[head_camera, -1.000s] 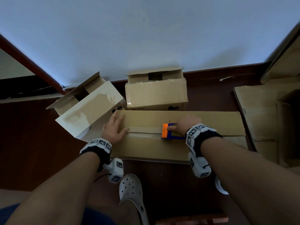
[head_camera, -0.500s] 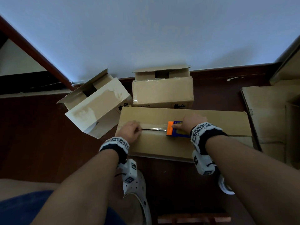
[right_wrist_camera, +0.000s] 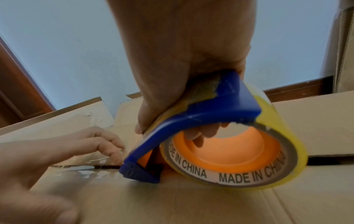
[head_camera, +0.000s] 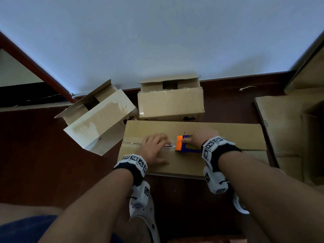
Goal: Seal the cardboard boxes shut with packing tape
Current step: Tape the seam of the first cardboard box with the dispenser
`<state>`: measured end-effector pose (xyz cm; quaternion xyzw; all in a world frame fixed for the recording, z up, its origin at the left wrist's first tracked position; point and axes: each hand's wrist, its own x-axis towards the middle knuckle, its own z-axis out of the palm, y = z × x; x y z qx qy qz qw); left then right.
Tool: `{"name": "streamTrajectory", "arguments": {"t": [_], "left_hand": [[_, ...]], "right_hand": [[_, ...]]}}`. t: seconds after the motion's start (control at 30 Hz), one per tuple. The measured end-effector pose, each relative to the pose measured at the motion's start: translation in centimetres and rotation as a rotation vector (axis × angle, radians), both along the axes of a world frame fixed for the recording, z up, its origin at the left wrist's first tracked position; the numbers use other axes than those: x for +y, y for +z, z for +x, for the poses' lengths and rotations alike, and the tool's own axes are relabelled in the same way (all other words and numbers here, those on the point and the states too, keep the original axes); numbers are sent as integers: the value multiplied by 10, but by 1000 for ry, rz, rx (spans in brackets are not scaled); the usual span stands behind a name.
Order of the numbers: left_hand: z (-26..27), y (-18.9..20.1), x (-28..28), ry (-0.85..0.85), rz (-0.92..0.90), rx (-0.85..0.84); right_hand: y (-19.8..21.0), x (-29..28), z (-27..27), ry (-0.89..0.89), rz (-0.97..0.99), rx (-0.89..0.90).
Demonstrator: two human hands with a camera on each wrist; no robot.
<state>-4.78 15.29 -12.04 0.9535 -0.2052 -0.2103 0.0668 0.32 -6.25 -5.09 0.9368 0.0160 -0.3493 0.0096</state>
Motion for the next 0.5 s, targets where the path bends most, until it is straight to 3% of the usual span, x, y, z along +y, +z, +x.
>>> {"name": "streamTrajectory", "arguments": {"t": [0.2,0.5], "left_hand": [[-4,-3,-15,-126,217,87],[-6,-1,-21,-154,298,100]], "right_hand": [[1,0,-3,-18,5,-26],[3,1,-6,6,0,-31]]}}
